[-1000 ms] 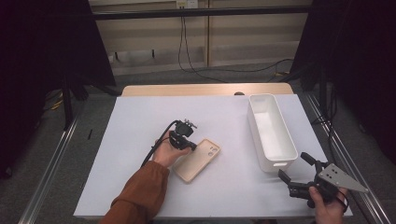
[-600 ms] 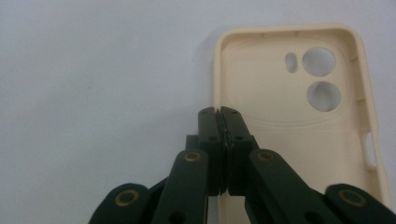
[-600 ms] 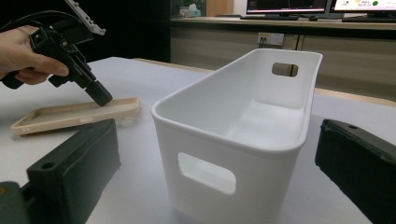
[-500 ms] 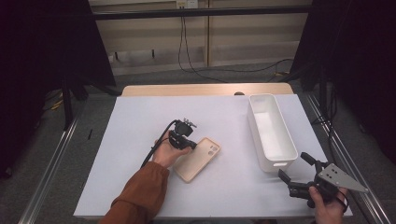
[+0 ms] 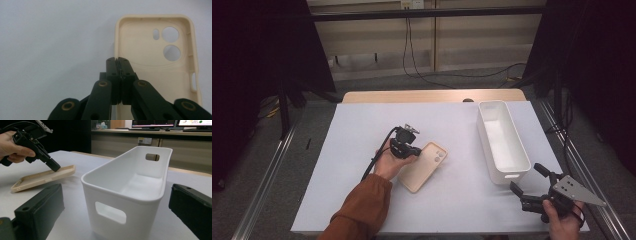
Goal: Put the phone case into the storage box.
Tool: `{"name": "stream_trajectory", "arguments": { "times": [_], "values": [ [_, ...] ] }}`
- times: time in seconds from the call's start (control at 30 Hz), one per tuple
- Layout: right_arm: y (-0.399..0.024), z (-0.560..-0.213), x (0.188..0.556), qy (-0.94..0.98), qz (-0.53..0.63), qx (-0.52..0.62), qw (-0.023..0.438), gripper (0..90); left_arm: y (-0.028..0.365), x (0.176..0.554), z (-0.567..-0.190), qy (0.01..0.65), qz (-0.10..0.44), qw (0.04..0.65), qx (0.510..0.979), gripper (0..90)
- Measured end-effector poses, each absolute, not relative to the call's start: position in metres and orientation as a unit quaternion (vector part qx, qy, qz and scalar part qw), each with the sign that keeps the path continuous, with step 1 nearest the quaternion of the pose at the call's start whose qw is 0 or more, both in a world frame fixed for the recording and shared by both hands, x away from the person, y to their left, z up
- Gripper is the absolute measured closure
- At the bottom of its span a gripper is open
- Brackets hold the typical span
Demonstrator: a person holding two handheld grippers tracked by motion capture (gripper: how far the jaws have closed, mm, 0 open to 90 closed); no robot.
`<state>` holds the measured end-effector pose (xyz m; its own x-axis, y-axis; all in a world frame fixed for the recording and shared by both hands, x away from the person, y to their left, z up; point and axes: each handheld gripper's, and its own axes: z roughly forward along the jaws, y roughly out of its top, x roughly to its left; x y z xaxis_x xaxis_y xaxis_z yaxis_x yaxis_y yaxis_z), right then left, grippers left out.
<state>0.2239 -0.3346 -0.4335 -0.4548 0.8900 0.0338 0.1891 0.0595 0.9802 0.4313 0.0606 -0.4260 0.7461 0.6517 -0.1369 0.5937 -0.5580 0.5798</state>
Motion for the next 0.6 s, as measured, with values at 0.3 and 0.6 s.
{"name": "stream_trajectory", "arguments": {
  "times": [0.3, 0.6],
  "values": [
    [-0.335, -0.433, 0.223, 0.653, 0.548, 0.414, 0.320, 0.0, 0.062, 0.425, -0.418, 0.349, 0.072, 0.335, 0.872, 88.7],
    [-0.335, -0.433, 0.223, 0.653, 0.548, 0.414, 0.320, 0.0, 0.065, 0.423, -0.414, 0.348, 0.084, 0.363, 0.860, 88.7]
  ]
}}
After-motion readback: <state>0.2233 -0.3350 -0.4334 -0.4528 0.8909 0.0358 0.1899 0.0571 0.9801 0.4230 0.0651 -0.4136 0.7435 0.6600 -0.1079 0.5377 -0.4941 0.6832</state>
